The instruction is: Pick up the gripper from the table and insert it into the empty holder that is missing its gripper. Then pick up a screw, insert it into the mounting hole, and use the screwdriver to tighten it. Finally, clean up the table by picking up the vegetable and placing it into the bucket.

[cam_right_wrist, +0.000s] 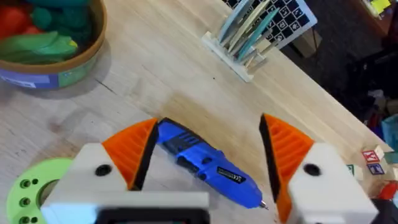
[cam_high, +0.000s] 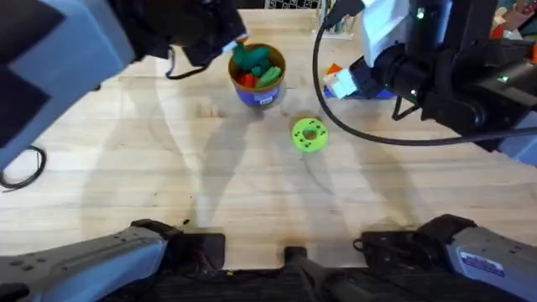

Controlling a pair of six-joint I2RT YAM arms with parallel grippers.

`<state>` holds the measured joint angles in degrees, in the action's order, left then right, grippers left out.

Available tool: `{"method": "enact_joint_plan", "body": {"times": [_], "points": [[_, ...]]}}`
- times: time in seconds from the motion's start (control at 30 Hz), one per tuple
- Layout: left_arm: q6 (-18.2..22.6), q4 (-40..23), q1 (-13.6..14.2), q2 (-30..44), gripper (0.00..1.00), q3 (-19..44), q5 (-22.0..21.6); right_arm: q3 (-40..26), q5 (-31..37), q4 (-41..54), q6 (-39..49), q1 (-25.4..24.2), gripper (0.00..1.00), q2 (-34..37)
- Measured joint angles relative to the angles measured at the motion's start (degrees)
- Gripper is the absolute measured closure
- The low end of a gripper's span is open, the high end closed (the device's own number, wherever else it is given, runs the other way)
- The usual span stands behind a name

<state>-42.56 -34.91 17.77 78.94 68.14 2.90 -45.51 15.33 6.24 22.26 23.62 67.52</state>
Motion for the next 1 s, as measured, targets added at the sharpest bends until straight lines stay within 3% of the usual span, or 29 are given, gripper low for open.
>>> {"method": "enact_joint_plan", "body": {"times": [0.07,0.13,0.3,0.33,0.6,0.83,1.0], "points": [[2.7,1.1,2.2,1.3,0.970,0.0,-1.0,0.0,0.0,0.0,0.0,0.0,0.041,0.0],[4.4,1.0,3.2,2.7,0.878,0.0,-2.0,0.0,0.0,0.0,0.0,0.0,0.041,0.0],[6.2,1.1,3.2,5.9,0.113,0.0,-3.6,0.0,0.0,0.0,0.0,0.0,0.041,0.0],[6.2,1.1,3.1,6.4,0.039,0.0,-3.8,0.0,0.0,0.0,0.0,0.0,0.040,0.0],[9.4,-0.4,3.1,3.3,0.015,0.1,-4.3,-1.1,0.0,2.1,-1.7,1.0,0.040,-3.3],[23.0,-9.5,3.1,-11.4,0.015,3.6,-4.5,-11.5,-0.2,16.9,-15.0,1.1,0.040,-12.8],[31.1,-17.2,3.1,-21.3,0.015,4.5,-4.7,-13.1,-0.2,26.0,-20.2,1.1,0.041,-17.3]]}}
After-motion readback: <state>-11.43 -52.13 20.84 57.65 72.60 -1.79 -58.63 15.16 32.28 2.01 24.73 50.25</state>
